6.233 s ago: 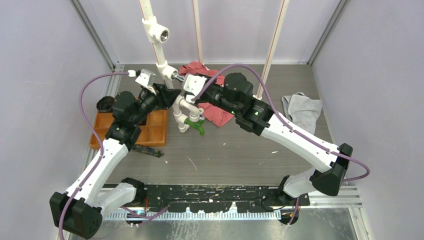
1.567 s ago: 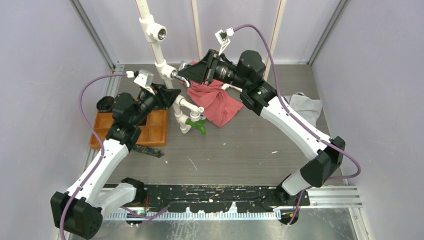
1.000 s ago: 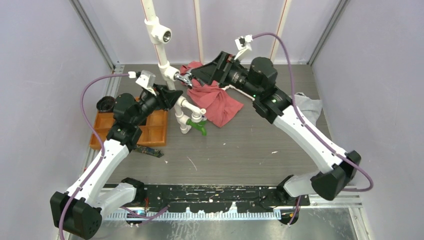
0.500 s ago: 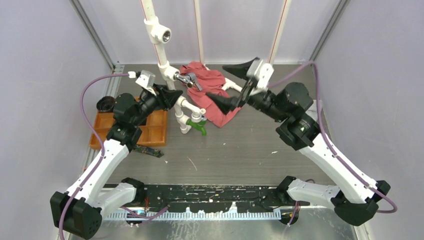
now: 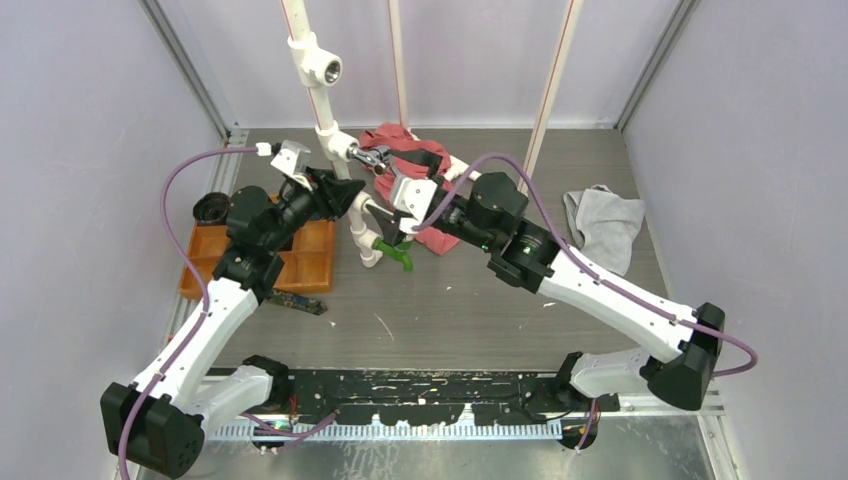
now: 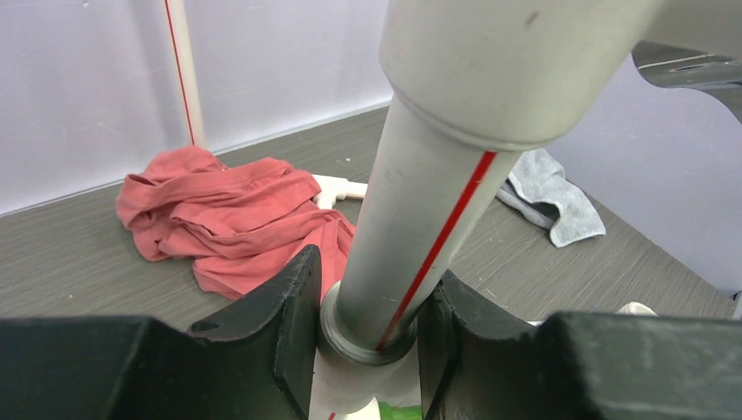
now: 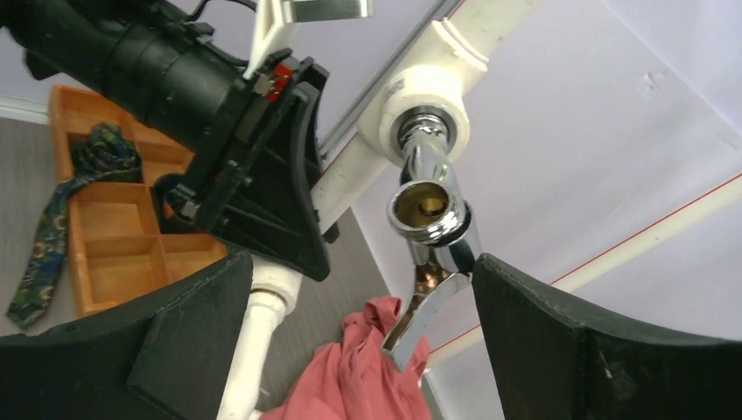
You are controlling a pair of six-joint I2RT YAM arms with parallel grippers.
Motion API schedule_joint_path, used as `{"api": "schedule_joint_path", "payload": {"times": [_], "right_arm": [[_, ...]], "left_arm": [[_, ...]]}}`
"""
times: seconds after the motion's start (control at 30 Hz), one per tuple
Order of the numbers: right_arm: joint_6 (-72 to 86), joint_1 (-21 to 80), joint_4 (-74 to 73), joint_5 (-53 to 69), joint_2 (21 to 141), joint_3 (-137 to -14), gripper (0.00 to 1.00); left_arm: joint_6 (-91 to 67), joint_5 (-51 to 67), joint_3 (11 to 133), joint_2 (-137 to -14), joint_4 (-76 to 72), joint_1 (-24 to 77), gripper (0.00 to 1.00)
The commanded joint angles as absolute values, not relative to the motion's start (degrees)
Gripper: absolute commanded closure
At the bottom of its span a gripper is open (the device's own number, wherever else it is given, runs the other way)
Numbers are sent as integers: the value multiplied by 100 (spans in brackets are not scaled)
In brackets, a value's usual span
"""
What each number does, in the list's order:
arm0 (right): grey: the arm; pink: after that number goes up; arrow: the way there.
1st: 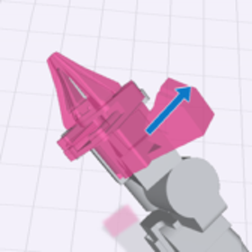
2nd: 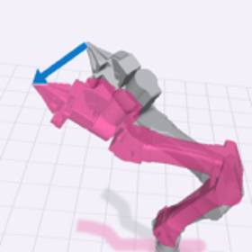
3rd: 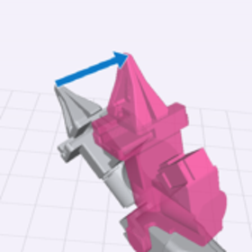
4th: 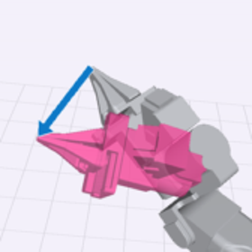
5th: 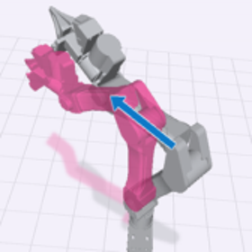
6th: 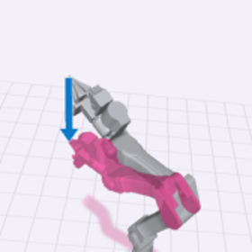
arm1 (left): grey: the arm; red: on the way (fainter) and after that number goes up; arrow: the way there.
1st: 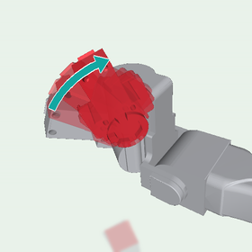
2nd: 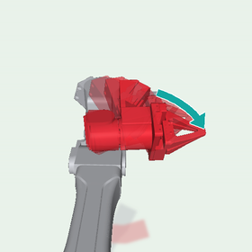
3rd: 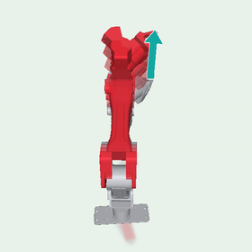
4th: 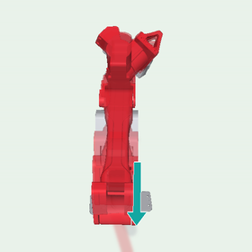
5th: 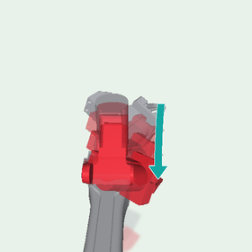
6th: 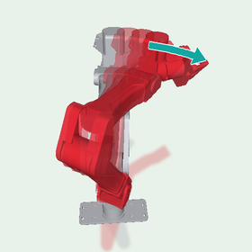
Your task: Install the water faucets
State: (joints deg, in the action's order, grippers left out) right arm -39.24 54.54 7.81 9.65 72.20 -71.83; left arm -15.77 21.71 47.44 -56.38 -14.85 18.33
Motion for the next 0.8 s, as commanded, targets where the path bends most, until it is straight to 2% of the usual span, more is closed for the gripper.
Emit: {"api": "schedule_joint_path", "payload": {"times": [0.0,0.07,0.17,0.27,0.37,0.5,0.57,0.6,0.77], "right_arm": [[-3966,5426,1329,785,7446,-7829,3],[-3636,5345,997,800,7750,-8205,11],[-3144,5151,807,1054,7927,-8493,29],[-2820,5059,893,1202,7951,-8500,36],[-2549,5013,784,1214,7994,-8626,47],[-2203,4926,456,1283,8068,-8850,69],[-1821,4827,300,1493,8104,-8988,86],[-1516,4787,242,1531,8123,-9081,90],[1295,4145,487,2667,8189,-9202,89]], "left_arm": [[-2259,2283,4894,-5611,-1468,1839,100],[-2266,2283,4899,-5618,-1472,1841,100],[-2261,2285,4895,-5607,-1472,1837,100],[-2246,2294,4888,-5604,-1475,1838,100],[-2241,2298,4883,-5603,-1485,1845,100],[-2241,2302,4866,-5587,-1494,1840,100],[-2241,2294,4848,-5581,-1502,1838,100],[-2241,2294,4843,-5576,-1510,1838,100],[-2232,2297,4815,-5555,-1513,1842,100]]}}
